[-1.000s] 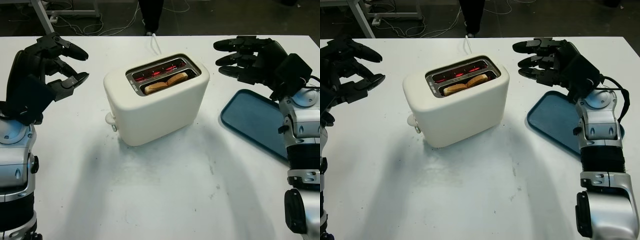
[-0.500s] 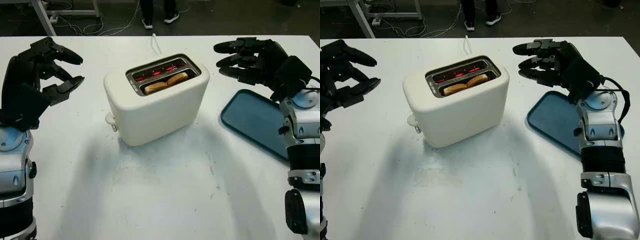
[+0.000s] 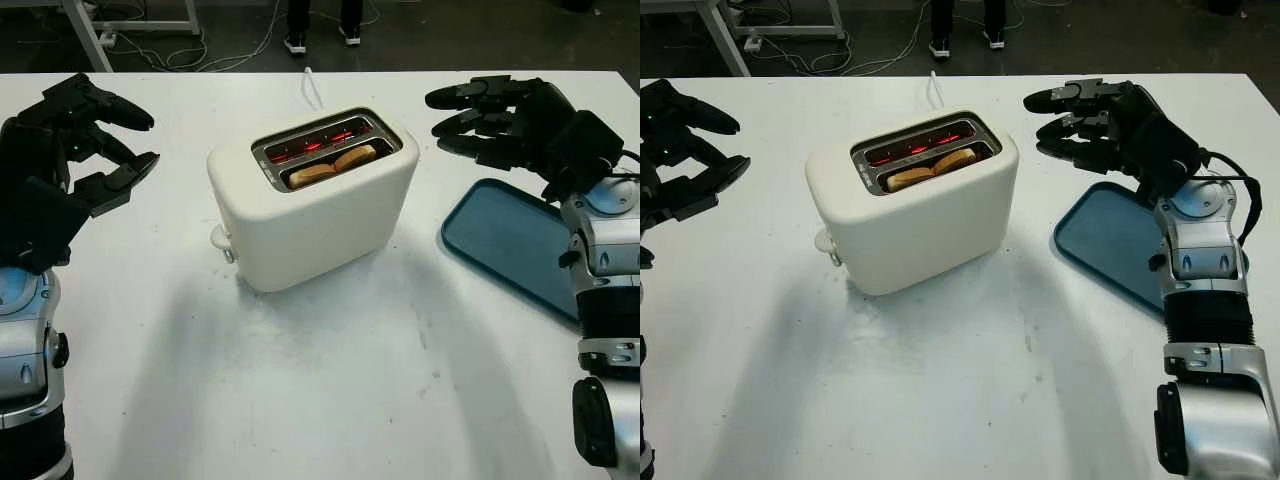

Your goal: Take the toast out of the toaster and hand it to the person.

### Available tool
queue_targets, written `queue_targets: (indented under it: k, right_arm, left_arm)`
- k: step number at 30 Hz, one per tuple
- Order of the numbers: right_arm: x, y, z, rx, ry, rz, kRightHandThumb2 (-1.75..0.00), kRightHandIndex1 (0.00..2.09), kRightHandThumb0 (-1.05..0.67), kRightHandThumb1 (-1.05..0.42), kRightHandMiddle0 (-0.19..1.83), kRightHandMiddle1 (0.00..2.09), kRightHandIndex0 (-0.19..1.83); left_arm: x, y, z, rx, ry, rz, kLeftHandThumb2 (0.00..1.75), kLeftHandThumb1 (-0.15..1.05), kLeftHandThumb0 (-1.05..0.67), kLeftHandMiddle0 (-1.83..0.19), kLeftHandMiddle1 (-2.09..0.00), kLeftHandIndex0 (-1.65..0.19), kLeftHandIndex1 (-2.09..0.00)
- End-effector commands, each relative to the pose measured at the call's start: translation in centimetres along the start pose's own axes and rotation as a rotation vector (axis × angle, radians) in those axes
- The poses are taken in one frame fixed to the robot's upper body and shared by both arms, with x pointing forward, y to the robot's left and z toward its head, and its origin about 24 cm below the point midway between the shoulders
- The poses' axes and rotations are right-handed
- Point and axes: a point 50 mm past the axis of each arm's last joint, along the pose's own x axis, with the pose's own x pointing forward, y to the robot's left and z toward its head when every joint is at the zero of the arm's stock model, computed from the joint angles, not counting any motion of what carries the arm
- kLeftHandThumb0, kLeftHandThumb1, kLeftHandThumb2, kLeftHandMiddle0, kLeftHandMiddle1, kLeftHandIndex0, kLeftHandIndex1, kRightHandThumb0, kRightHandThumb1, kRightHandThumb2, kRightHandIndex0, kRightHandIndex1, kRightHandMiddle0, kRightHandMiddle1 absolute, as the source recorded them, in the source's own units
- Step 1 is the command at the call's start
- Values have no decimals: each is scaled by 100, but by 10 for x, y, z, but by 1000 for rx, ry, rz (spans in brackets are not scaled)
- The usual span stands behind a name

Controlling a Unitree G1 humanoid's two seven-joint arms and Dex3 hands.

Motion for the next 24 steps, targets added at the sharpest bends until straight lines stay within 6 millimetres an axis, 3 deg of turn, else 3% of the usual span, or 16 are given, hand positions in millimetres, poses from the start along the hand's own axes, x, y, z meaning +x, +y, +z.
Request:
queue_targets:
  k: [1, 24]
  right_arm:
    - [1, -4, 6, -26, -4, -3, 0, 78, -16, -87, 86, 10, 61]
    - [0, -3, 2, -8, -28, -12, 0, 79, -16, -87, 88, 9, 63]
  left_arm:
    - [-1, 1, 1, -9, -7, 14, 41, 70, -2, -59, -156, -58, -123]
    - [5, -9, -2, -45, -2, -28, 39, 71, -6, -60, -154, -60, -123]
